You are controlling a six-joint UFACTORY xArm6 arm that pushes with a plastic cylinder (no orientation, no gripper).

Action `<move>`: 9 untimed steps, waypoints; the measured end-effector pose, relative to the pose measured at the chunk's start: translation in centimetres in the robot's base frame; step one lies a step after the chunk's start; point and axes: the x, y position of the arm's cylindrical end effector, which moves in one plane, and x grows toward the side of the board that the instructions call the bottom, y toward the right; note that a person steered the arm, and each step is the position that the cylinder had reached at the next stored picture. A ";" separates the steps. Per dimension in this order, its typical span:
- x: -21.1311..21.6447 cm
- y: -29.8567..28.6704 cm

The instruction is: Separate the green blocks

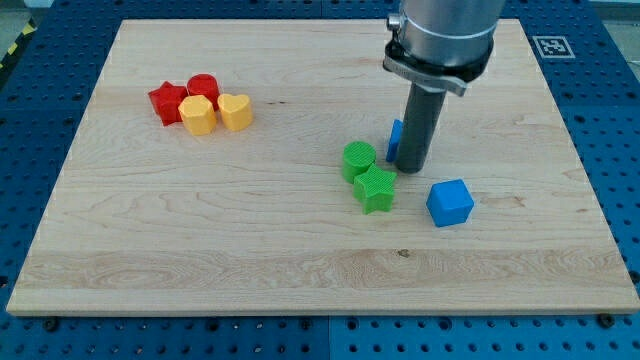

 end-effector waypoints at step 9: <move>-0.1 0.6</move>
